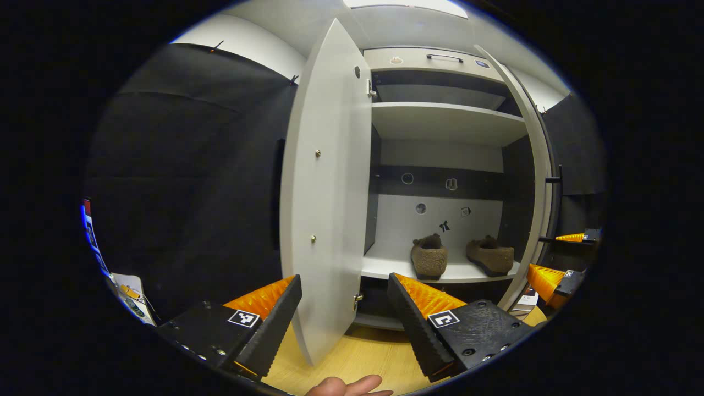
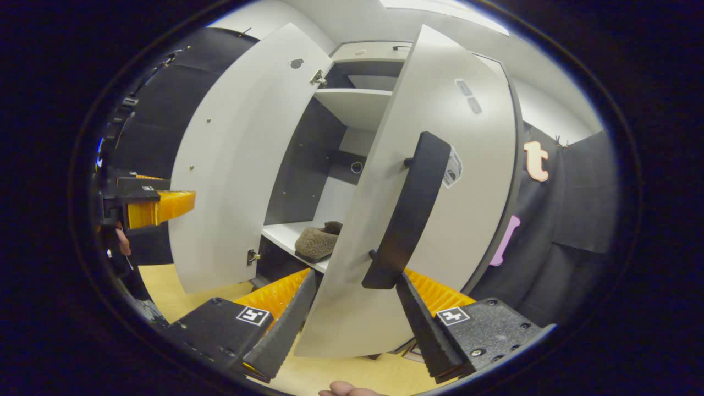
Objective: Grab one shoe with the right hand and put it into the shoe cabinet, grab the other shoe with the left hand and put it into the shoe cabinet; then close the right door with the right hand and the left door with the left hand.
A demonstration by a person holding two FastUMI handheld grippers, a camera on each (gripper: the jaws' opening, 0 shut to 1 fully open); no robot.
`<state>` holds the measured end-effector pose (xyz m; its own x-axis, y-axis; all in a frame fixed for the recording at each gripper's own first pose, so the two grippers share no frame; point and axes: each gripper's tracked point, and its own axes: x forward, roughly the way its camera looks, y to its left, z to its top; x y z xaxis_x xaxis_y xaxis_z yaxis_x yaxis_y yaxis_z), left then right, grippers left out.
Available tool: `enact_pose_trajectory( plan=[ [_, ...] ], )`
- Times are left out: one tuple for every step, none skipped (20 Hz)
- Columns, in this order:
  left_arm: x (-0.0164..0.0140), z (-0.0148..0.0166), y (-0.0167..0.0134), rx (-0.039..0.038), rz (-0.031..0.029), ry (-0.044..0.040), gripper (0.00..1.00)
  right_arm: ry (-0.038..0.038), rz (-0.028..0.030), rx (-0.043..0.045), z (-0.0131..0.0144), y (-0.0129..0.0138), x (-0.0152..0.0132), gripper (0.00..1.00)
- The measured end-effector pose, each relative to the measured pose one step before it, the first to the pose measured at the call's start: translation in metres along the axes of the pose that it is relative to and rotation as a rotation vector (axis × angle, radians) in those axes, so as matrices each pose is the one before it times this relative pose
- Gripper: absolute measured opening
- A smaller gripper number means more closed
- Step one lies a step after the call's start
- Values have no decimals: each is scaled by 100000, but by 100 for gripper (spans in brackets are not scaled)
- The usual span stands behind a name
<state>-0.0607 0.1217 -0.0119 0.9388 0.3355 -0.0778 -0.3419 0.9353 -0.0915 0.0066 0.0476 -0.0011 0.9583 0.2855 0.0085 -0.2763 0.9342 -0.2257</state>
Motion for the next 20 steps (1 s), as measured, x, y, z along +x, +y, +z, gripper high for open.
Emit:
enact_pose_trajectory(
  plan=[
    [-252,412,652,-467,1379,-854,95,364,397,1156,173,131,184,98],
    [-304,549,1091,-173,2548,-977,95,742,413,1257,-46,60,79,98],
    [-283,1062,1467,-1483,3446,-3465,95,530,131,1187,12,25,54,98],
    [-92,1163,1166,-2440,1910,-2936,95,713,-334,800,-111,27,-18,98],
    [132,828,1471,-1969,2409,-2449,95,876,-651,599,-238,-70,-52,97],
    [456,257,1798,-671,4476,-1029,95,858,-565,676,-224,-4,-105,97],
    [956,-245,1587,-752,3572,363,95,871,-292,580,-232,-3,-147,95],
    [723,-281,1190,-930,2671,1037,95,820,-720,310,-213,-6,-247,94],
    [901,-200,1228,-1092,3630,1013,95,607,-786,-24,-189,-46,-238,94],
    [925,-333,857,-1614,1896,1212,95,454,-737,-55,-124,-106,-288,94],
    [971,-523,142,-1512,-652,2452,95,581,-776,-84,-168,-111,-179,94],
    [1071,-1121,114,-1156,-2379,5804,95,649,-895,-53,-174,-176,-186,94],
    [879,-1312,232,-982,-2143,5332,95,1026,-525,9,-304,-74,-103,94],
    [647,-918,-234,-613,-2046,3191,95,1020,-627,27,-224,-62,-74,94],
    [404,-469,-731,-376,-2506,1123,95,769,-755,-198,-204,-191,-165,94],
    [88,282,81,779,-61,-2457,95,507,-1020,-361,-162,-226,-210,94],
    [-101,103,-85,2090,-12,138,93,365,-693,-120,-131,-107,-79,94],
    [-195,184,-135,1922,-777,-817,93,660,-693,115,-171,-180,-139,94],
    [13,79,-336,1492,-918,72,94,900,-22,438,-397,-72,-25,94],
    [-63,17,-124,585,-794,-157,93,1046,-20,314,-311,-21,-37,94]
  ],
)
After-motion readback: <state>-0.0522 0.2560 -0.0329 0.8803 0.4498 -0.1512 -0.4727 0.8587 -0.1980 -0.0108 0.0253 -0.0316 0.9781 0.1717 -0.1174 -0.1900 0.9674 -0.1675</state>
